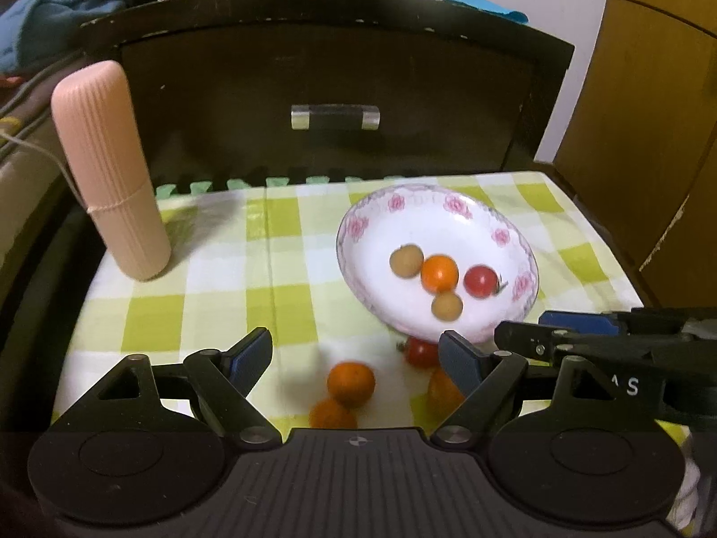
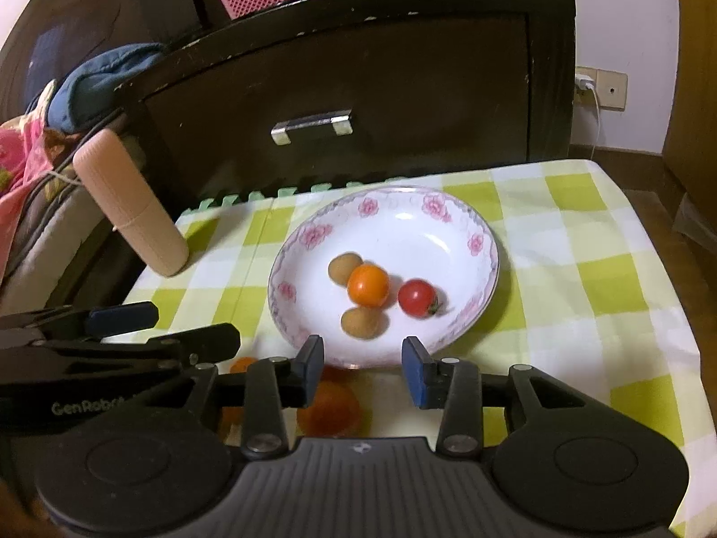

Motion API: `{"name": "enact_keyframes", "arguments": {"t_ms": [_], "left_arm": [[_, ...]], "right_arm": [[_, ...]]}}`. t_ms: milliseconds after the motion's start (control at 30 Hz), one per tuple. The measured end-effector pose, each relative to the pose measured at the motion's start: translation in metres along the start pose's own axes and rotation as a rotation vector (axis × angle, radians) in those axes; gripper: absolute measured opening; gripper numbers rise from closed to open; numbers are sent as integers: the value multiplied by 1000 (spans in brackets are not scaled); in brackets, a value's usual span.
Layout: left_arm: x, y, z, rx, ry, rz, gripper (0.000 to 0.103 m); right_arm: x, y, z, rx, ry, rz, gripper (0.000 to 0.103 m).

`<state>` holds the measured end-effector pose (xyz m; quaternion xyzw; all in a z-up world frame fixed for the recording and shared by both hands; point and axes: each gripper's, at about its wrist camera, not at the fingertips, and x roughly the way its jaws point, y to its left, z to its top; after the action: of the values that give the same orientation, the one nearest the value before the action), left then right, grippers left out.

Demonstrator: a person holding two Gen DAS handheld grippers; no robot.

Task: Organize fruits
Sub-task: 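Lower the red cherry tomato into the bowl and open right tool, then withdraw both tools from the bowl and close left tool on a brown fruit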

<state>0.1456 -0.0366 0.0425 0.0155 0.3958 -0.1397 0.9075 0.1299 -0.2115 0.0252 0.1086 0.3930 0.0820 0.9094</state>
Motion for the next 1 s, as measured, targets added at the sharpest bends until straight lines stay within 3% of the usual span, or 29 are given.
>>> {"name": "enact_keyframes", "arguments": {"t_ms": [400,767,1000], "left_arm": [[-16,8,-34,-20,74,16,86],[-3,19,-57,-96,162,36,86],[8,18,-62,-112,186,28,78]], "right_arm": [[-8,17,-19,-33,39,21,37],[-8,19,-27,-34,76,24,38],[-3,20,-28,-40,95,31,38]]}}
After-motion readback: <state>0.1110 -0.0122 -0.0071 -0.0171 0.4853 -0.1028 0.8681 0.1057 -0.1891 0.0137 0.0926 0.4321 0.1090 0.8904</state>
